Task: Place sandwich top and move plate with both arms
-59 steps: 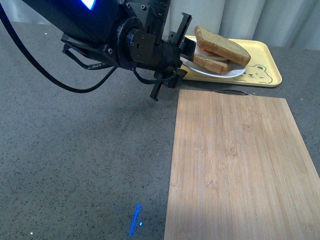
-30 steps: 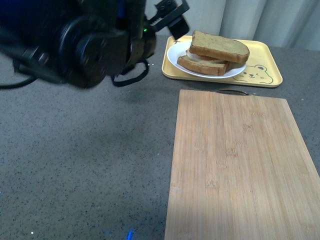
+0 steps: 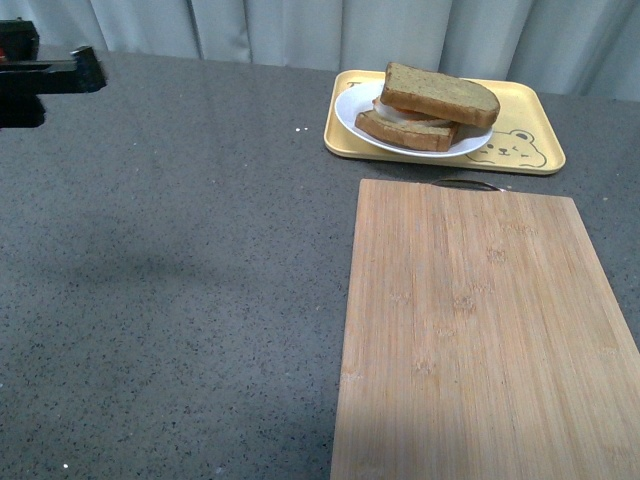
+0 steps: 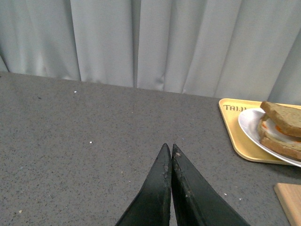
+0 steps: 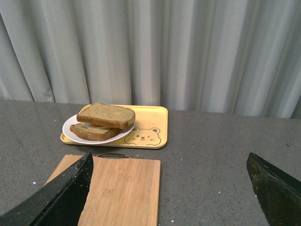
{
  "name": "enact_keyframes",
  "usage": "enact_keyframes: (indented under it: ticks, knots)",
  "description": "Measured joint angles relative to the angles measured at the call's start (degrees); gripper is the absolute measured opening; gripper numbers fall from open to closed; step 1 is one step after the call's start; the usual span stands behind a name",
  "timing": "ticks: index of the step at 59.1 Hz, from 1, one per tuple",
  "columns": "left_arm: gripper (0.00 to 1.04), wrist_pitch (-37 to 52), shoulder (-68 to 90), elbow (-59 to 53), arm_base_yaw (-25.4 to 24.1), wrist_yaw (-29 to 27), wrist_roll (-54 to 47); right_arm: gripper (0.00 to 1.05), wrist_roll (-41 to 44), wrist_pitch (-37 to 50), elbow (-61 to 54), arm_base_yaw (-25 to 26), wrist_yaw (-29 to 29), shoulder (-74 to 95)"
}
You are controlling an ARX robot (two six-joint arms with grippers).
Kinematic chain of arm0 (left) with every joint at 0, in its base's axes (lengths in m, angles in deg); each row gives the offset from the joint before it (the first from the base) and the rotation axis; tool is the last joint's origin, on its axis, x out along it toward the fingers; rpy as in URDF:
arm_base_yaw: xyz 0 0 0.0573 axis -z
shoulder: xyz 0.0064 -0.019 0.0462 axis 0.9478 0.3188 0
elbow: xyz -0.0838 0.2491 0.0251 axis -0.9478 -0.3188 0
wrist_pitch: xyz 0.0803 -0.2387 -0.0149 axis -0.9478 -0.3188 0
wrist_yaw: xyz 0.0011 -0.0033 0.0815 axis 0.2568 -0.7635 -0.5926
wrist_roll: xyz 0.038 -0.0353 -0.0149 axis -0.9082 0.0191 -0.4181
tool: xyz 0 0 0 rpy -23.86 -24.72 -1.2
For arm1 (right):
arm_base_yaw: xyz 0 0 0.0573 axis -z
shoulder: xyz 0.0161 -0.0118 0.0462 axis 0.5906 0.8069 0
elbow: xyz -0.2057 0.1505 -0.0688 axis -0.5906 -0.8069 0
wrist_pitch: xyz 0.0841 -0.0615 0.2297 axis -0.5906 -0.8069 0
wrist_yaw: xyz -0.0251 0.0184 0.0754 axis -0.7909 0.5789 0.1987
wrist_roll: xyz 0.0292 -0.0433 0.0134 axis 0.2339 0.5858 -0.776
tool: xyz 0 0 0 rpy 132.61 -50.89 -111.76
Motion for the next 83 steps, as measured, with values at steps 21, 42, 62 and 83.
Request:
enact_keyframes:
  ticks: [21, 42, 62, 83]
  knots:
    - [0.04, -11.4, -19.3, -9.3, -4.6, 4.1, -0.4, 0.95, 0.0, 0.0, 0.0, 0.0, 0.0, 0.0]
    - [0.04, -22.2, -36.5, -14.8, -10.3, 9.7, -0.6, 0.95, 0.0, 0.0, 0.0, 0.0, 0.0, 0.0]
    - [0.04, -33.9, -50.8, -16.9, -10.8, 10.1, -0.6, 0.95, 0.0, 0.0, 0.0, 0.0, 0.0, 0.0]
    - [0.04, -45.7, -64.0, -17.0, -10.8, 10.1, -0.6, 0.95, 0.0, 0.0, 0.0, 0.0, 0.0, 0.0]
